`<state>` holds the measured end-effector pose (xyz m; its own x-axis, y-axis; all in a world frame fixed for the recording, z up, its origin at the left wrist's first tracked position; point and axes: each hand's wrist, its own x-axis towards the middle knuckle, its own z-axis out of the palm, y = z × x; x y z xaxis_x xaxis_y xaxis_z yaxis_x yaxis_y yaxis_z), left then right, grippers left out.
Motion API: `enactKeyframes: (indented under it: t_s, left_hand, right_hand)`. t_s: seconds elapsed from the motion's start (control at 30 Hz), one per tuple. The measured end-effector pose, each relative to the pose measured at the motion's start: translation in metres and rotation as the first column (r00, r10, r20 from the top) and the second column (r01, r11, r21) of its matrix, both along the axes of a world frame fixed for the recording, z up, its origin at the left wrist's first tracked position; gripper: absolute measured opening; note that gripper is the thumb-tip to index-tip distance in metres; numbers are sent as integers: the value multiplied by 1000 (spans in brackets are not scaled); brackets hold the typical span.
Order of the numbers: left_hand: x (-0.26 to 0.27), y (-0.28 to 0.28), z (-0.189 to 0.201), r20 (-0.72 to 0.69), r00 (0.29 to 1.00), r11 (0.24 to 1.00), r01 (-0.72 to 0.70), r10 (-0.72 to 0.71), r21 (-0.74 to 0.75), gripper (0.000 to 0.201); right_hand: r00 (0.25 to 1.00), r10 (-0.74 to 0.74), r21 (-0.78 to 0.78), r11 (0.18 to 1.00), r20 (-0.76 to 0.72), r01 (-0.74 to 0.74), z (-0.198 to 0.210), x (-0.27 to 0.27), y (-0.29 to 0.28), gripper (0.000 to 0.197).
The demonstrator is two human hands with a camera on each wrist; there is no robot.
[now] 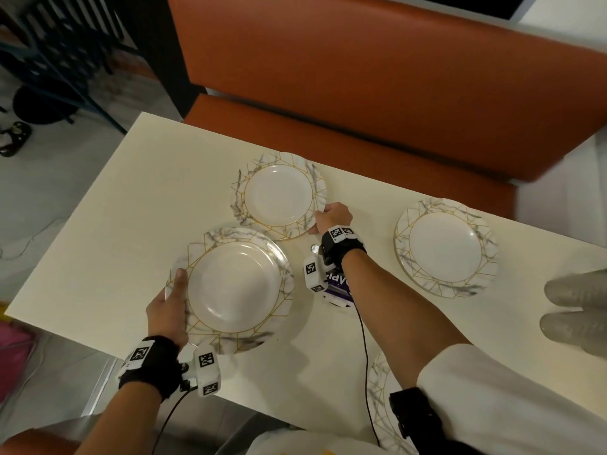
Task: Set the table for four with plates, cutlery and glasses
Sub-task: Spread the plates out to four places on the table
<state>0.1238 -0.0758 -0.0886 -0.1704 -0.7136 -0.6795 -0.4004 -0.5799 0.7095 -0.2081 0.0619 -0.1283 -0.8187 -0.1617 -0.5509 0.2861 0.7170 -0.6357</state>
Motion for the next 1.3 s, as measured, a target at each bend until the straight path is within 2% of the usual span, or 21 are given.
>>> enactKeyframes:
  t_s: [0.13, 0.23, 0.37, 0.47, 0.53, 0.63, 0.7, 0.8, 0.87, 0.97, 1.1, 1.3]
  left_hand:
    - [2, 4, 2, -22, 1000, 1000, 5, -5, 1, 51]
    - [2, 8, 6, -42, 999, 1000, 1, -2, -15, 41]
    - [0, 13, 13, -57, 998, 999, 5, -8, -40, 33]
    - [0, 14, 11, -61, 997, 997, 54, -57, -51, 34]
    - [1, 13, 7, -41, 993, 992, 110, -112, -60, 39]
    - [2, 7, -4, -41, 983, 983, 177, -179, -43, 43]
    - [2, 3, -12, -41, 977, 978, 208, -209, -27, 45]
    - [10, -8, -28, -13, 957, 956, 290, -291, -53, 47]
    - [16, -17, -37, 51, 925, 916, 379, -376, -129, 49]
    - [23, -26, -43, 175, 832, 803, 554, -527, -219, 46]
    - [26, -33, -44, 227, 778, 720, 628, -585, -296, 42]
    - [35, -43, -52, 242, 715, 640, 697, -656, -325, 43]
  right_hand:
    - [1000, 15, -1, 1000, 6, -15, 4, 3, -1, 17]
    - [997, 0, 42, 999, -73, 3, 19, 7, 4, 15]
    - [986, -42, -102, 994, -158, 25, 41, 30, 25, 26]
    - [985, 42, -203, 976, -165, -76, 45, 62, 39, 19]
    - [973, 153, -195, 963, -171, -186, 43, 89, 47, 15]
    - [945, 296, -196, 927, -138, -319, 32, 126, 56, 21]
    - [944, 309, -180, 928, -120, -326, 26, 145, 63, 26]
    - [968, 227, -157, 958, -104, -241, 19, 171, 72, 31]
    - [978, 178, -136, 972, -111, -192, 13, 188, 77, 31]
    - [987, 125, -109, 985, -102, -136, 9, 211, 82, 31]
    - [992, 81, -84, 992, -102, -90, 4, 237, 82, 35]
    - [994, 38, -49, 998, -98, -43, -12, 265, 80, 34]
